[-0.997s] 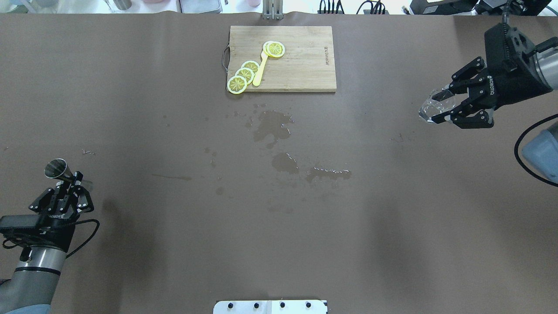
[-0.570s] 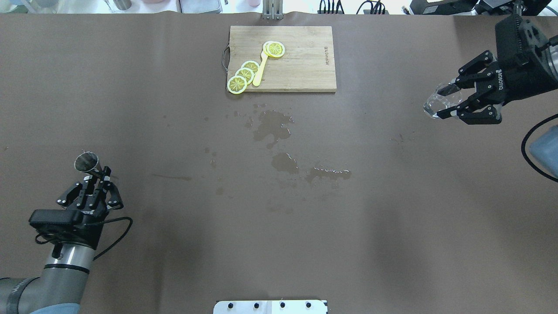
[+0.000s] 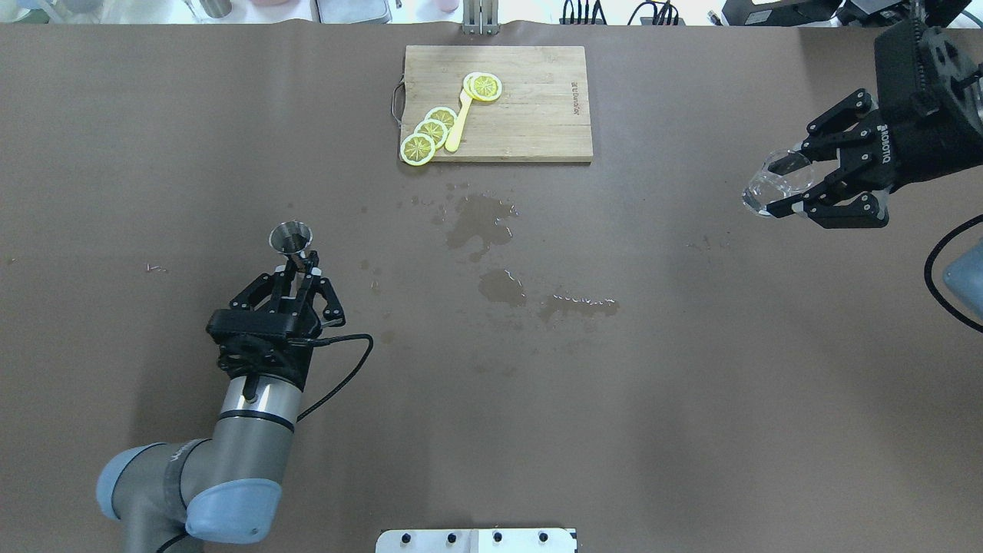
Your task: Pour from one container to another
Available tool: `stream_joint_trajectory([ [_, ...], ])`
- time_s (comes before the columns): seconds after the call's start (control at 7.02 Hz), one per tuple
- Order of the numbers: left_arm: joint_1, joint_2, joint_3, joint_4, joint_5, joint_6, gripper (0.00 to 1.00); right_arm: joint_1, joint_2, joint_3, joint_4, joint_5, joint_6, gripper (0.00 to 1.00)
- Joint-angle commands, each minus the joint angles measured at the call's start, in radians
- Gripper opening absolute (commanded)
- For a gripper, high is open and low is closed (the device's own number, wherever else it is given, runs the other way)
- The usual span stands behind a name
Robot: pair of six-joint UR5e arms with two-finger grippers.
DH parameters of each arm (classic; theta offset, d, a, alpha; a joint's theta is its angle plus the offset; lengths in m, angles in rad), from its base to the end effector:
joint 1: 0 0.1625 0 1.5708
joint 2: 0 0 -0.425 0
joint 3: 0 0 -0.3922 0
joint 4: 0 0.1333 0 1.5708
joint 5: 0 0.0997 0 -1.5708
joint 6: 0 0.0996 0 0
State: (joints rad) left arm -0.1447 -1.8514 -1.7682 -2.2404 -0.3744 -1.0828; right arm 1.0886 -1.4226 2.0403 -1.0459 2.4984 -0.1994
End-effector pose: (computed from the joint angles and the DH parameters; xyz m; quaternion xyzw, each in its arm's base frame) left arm 0.5019 -0.3015 0.3145 0.5890 0.2792 -0.1827 0.7360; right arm -0.1743 -0.4485 0.2898 0.4257 -0.4407 -0.4794 0.6282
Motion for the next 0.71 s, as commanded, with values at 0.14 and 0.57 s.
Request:
stream_joint_trajectory([
  [0.14,-0.047,-0.181,0.145,0.005,-0.073,0.122,0.0,0.011,-0.001,0.026,-0.005,0.002,-0.002,0.0],
  [0.57,-0.119,-0.33,0.225,-0.022,-0.145,0.234,0.0,0.014,0.077,0.035,-0.176,-0.01,-0.028,0.0],
])
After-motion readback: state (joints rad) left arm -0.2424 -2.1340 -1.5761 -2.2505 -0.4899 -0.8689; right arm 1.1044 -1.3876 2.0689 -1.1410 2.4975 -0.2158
